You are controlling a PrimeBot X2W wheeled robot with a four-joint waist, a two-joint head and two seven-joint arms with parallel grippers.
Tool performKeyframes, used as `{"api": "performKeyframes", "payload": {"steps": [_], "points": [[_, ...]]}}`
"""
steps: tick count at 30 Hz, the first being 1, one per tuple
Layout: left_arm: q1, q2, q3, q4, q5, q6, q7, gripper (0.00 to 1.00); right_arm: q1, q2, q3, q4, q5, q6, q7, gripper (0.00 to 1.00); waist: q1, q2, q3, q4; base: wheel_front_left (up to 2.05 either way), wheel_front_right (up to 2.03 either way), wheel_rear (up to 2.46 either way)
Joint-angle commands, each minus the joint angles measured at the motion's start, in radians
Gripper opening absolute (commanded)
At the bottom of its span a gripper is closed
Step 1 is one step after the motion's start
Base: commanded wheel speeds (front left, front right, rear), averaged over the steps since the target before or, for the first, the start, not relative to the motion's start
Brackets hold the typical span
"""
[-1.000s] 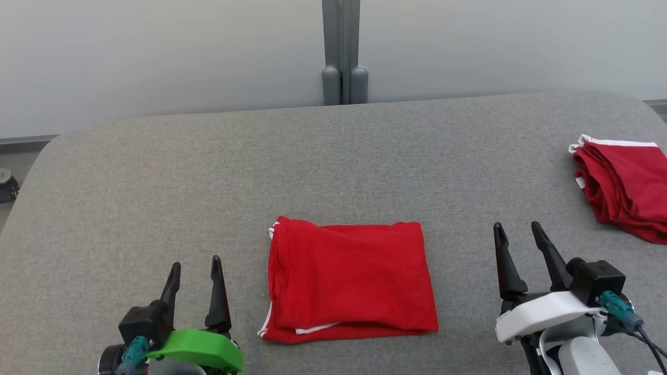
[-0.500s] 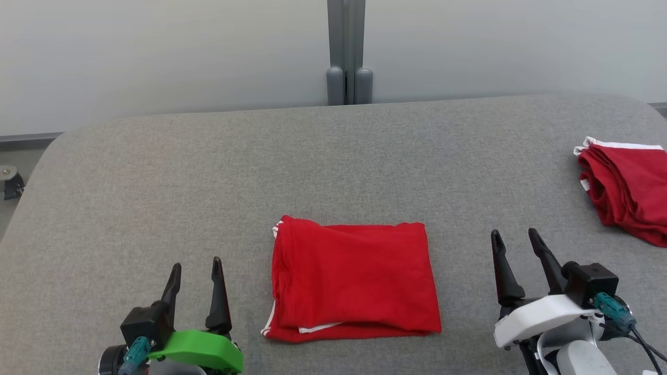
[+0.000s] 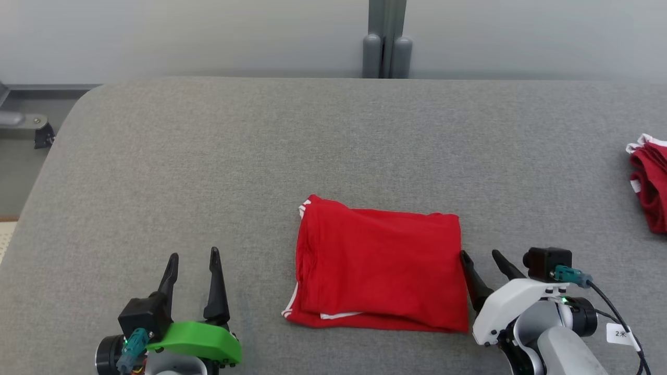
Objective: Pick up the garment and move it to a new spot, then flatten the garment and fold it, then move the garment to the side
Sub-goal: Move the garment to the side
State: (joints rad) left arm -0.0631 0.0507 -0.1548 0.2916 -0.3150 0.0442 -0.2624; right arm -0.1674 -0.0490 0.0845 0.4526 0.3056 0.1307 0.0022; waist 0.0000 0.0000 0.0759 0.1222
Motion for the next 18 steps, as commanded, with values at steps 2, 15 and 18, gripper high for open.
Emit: {"api": "performKeyframes", "payload": {"steps": [2,15,18], "points": [[-0.017,0.001,0.005,0.001,-0.002,0.000,-0.003,1.00,-0.025,-0.003,0.003,0.021,0.017,0.000,0.023,1.00,0.0000,0.0000,0.039,0.063,0.00,0.00,0.00],[-0.004,0.001,0.004,-0.017,-0.023,0.019,-0.003,1.00,-0.068,-0.002,0.030,0.077,0.052,0.000,0.165,0.00,0.0000,0.0000,0.048,0.078,0.00,0.00,0.00],[-0.004,0.001,0.005,-0.025,-0.017,0.020,-0.003,1.00,-0.085,-0.019,0.036,0.046,0.034,0.000,0.170,0.00,0.0000,0.0000,0.051,0.038,0.00,0.00,0.00]]}}
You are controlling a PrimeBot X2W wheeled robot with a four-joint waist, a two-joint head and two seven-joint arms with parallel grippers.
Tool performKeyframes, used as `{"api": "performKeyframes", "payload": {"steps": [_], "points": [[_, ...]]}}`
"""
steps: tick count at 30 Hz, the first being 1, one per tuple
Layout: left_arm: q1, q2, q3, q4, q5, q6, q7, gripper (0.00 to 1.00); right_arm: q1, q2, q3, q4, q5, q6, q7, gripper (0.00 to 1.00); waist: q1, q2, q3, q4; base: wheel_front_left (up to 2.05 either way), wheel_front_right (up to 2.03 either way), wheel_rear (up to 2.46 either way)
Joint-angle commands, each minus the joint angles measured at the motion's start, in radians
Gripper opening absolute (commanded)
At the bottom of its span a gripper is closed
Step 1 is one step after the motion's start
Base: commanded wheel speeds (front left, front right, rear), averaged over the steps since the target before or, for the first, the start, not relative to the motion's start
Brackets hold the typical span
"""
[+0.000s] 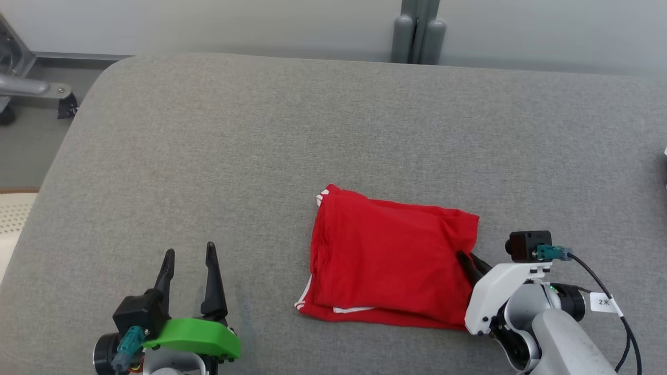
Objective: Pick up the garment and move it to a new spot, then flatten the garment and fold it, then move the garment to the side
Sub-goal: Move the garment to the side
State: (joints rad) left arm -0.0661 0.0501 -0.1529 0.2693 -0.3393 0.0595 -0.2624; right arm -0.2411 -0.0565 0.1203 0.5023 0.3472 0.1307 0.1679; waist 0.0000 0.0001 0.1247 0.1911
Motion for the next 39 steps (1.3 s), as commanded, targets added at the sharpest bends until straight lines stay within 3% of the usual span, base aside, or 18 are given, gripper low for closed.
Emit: {"api": "performKeyframes", "payload": {"steps": [1,14,22,30,39], "points": [[-0.002,0.001,0.002,-0.004,0.012,0.002,-0.003,1.00,-0.015,-0.021,-0.001,-0.019,-0.013,0.000,0.007,0.00,0.0000,-0.0001,0.004,-0.048,0.00,0.00,0.00],[-0.041,0.002,0.000,-0.023,0.044,-0.014,-0.003,1.00,-0.004,-0.155,-0.059,-0.227,-0.049,0.000,0.110,0.00,0.0000,-0.0001,0.056,-0.363,0.00,0.00,0.00],[-0.094,0.017,-0.008,-0.009,0.076,-0.031,-0.003,1.00,-0.043,-0.139,-0.106,-0.260,-0.057,0.000,0.104,0.00,0.0000,-0.0001,0.115,-0.520,0.00,0.00,0.00],[-0.127,0.027,-0.022,0.007,0.084,-0.041,-0.003,1.00,-0.080,-0.115,-0.104,-0.227,-0.065,0.000,0.068,0.00,0.0000,-0.0001,0.134,-0.559,0.00,0.00,0.00],[-0.138,0.023,-0.030,0.013,0.079,-0.035,-0.003,1.00,-0.177,-0.118,-0.130,-0.181,-0.072,0.000,0.044,0.00,0.0000,-0.0001,0.131,-0.495,0.00,0.00,0.00]]}}
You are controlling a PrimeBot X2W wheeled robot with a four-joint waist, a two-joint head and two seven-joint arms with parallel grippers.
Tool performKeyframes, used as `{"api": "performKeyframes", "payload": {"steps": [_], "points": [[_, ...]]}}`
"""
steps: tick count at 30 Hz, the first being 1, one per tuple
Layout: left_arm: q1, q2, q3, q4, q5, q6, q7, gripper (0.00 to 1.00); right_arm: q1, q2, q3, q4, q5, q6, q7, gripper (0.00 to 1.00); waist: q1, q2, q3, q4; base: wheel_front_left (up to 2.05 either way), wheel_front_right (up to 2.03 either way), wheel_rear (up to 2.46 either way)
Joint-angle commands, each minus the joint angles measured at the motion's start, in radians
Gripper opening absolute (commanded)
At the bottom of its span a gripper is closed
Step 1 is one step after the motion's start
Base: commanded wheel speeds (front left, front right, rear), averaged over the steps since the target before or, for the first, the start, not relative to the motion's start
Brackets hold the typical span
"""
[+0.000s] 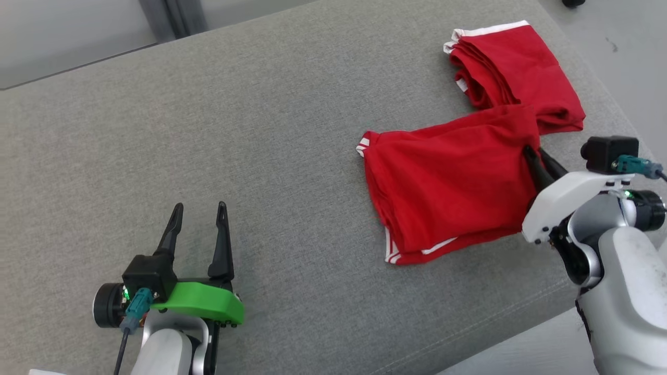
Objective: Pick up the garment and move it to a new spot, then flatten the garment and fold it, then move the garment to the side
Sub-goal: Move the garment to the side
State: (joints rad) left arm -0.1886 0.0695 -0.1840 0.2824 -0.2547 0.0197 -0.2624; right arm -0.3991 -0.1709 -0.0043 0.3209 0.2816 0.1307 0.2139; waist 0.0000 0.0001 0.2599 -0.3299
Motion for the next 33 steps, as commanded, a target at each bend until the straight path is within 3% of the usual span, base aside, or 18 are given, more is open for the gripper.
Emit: {"api": "performKeyframes", "payload": {"steps": [1,13,27,33], "points": [[-0.016,0.002,0.001,-0.002,-0.010,0.005,-0.003,1.00,-0.039,-0.008,-0.013,0.007,-0.008,0.000,0.001,0.00,0.0000,-0.0001,-0.004,0.038,0.00,0.00,0.00],[0.001,-0.013,0.003,-0.011,-0.034,0.014,-0.003,1.00,-0.241,-0.059,-0.133,0.087,-0.065,0.000,0.068,0.00,0.0000,-0.0001,-0.026,0.157,0.00,0.00,0.00],[0.020,-0.018,-0.011,-0.023,-0.065,0.021,-0.003,1.00,-0.285,-0.175,-0.190,0.071,-0.165,0.000,0.164,0.00,0.0000,-0.0001,-0.048,0.201,0.00,0.00,0.00],[0.023,-0.018,-0.015,-0.025,-0.059,0.021,-0.003,1.00,-0.324,-0.189,-0.232,0.091,-0.186,0.000,0.184,0.00,0.0000,-0.0001,-0.043,0.209,0.00,0.00,0.00]]}}
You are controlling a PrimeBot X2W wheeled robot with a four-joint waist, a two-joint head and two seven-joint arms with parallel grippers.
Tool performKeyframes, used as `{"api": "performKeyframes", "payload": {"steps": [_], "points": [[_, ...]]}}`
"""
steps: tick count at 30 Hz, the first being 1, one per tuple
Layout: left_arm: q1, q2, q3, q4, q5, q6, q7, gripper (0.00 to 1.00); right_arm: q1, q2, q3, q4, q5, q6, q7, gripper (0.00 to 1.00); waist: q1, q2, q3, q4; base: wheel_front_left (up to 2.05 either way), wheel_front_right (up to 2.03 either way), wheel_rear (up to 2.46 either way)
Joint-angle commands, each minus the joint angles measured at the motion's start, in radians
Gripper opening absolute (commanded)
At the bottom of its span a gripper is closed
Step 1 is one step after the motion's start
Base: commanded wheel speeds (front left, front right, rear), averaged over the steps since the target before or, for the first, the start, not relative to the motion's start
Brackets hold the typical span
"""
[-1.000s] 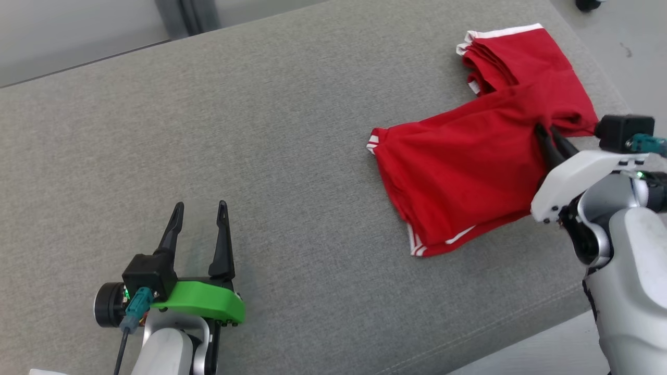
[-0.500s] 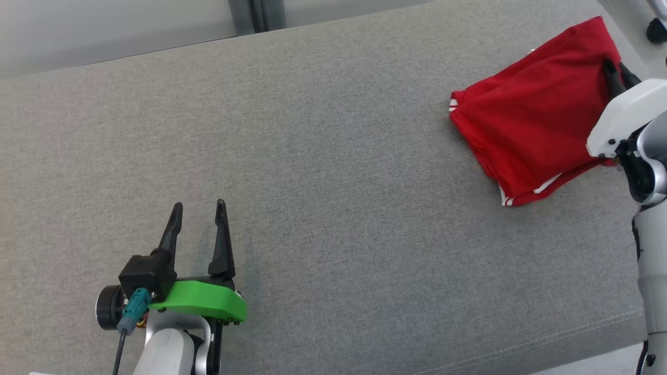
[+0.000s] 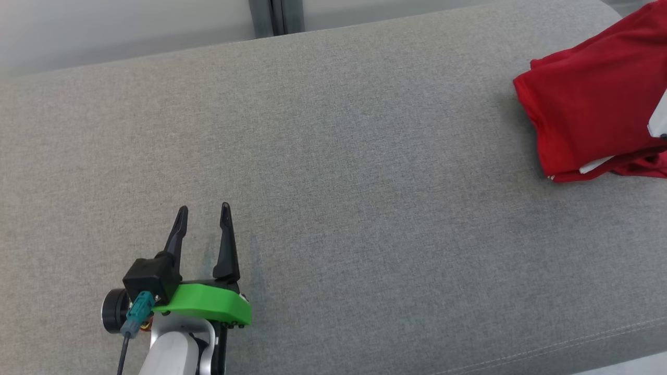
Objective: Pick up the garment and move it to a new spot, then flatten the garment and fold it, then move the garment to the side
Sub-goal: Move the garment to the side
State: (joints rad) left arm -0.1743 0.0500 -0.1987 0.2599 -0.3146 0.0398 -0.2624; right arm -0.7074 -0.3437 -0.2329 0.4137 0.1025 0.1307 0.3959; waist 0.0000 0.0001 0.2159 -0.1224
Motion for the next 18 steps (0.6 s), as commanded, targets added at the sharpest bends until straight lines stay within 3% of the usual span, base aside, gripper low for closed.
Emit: {"api": "performKeyframes", "payload": {"steps": [1,9,18], "points": [[0.009,0.002,-0.002,-0.001,0.003,0.000,-0.003,1.00,-0.024,-0.014,-0.013,0.006,-0.012,0.000,0.003,0.00,0.0000,-0.0001,0.002,0.003,0.00,0.00,0.00],[-0.013,0.002,-0.015,0.010,0.020,-0.011,-0.003,1.00,-0.088,-0.007,-0.124,0.089,-0.080,0.000,-0.015,0.00,0.0000,-0.0001,0.029,0.028,0.00,0.00,0.00],[-0.042,0.011,-0.018,0.019,0.057,-0.021,-0.003,1.00,-0.110,-0.066,-0.196,0.225,-0.272,0.000,-0.080,0.00,0.0000,-0.0001,0.092,0.070,0.00,0.00,0.00]]}}
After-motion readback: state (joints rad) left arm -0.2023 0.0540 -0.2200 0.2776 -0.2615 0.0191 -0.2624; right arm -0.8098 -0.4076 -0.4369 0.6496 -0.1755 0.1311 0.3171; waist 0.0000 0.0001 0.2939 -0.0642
